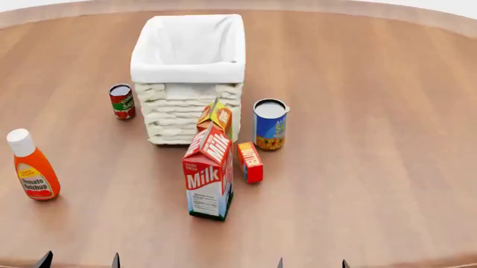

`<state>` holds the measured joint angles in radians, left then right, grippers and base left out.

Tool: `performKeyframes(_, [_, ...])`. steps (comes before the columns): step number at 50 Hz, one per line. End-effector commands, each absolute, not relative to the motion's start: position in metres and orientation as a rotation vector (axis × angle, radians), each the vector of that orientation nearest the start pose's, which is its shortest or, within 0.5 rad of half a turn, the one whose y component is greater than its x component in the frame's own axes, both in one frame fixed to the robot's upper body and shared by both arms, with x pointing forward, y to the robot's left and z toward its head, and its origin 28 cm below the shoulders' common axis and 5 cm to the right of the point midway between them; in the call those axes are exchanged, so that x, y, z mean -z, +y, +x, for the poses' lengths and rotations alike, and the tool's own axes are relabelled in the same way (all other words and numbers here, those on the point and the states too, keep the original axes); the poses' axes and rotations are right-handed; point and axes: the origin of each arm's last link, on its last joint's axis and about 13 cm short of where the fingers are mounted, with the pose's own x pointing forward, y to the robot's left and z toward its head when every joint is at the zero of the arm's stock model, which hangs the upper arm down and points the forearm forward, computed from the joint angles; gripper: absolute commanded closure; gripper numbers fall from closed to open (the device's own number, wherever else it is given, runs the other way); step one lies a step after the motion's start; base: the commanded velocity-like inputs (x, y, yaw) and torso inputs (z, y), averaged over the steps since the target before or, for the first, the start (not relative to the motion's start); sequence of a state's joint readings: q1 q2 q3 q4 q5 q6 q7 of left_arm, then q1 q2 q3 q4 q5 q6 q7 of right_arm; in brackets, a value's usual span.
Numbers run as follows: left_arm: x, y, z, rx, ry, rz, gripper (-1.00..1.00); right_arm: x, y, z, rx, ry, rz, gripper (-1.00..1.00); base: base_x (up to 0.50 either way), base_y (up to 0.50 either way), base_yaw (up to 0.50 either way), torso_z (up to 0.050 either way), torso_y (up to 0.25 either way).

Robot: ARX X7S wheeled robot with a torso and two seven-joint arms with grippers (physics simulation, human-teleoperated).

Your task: Pick up the butter and put it in the basket.

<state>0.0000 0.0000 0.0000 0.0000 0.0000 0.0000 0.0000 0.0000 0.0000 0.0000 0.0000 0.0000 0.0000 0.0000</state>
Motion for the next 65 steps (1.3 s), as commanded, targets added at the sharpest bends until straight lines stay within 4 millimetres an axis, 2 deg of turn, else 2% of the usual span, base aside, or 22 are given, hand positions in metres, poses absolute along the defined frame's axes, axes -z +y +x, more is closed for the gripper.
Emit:
performKeyframes(1, [-0.014, 0.206, 0.21, 0.0, 0.0, 0.0, -1.0, -0.014, -0.096, 0.21, 0.0, 0.0, 0.0, -1.0, 0.0, 0.0, 0.0, 0.0, 0.0])
performKeyframes(6, [-0.013, 0.207, 0.207, -0.005, 0.009, 0.01, -1.0, -0.014, -0.093, 0.208, -0.002, -0.001, 0.009, -1.0, 0.0, 0.0, 0.0, 0.0, 0.0])
performKeyframes(8, [-0.011, 0.206, 0.207, -0.008, -0.016, 0.102, -1.0, -0.014, -0.093, 0.208, -0.003, 0.004, 0.0, -1.0, 0.0, 0.0, 0.0, 0.0, 0.0])
performKeyframes(11, [-0.016, 0.205, 0.205, 0.005, -0.036, 0.03, -1.0, -0.014, -0.093, 0.207, -0.017, 0.002, 0.005, -1.0, 0.0, 0.0, 0.0, 0.0, 0.0])
performKeyframes(12, [-0.018, 0.204, 0.203, 0.029, -0.028, 0.036, -1.0, -0.014, -0.094, 0.208, 0.008, 0.008, -0.054, -1.0, 0.0, 0.0, 0.5, 0.0, 0.0])
performKeyframes(19, [-0.016, 0.206, 0.209, -0.004, -0.014, 0.018, -1.0, -0.014, -0.096, 0.209, 0.009, 0.009, -0.04, -1.0, 0.0, 0.0, 0.5, 0.0, 0.0])
performKeyframes(37, [-0.016, 0.206, 0.209, -0.003, -0.015, 0.017, -1.0, -0.015, -0.096, 0.21, 0.007, 0.005, -0.039, -1.0, 0.0, 0.0, 0.5, 0.0, 0.0])
performKeyframes(40, [-0.017, 0.207, 0.215, -0.003, -0.017, 0.008, -1.0, -0.019, -0.094, 0.213, 0.0, -0.007, -0.057, -1.0, 0.0, 0.0, 0.5, 0.0, 0.0])
performKeyframes(65, [-0.018, 0.207, 0.216, -0.003, -0.012, -0.002, -1.0, -0.02, -0.094, 0.213, -0.007, -0.011, -0.064, -1.0, 0.0, 0.0, 0.5, 0.0, 0.0])
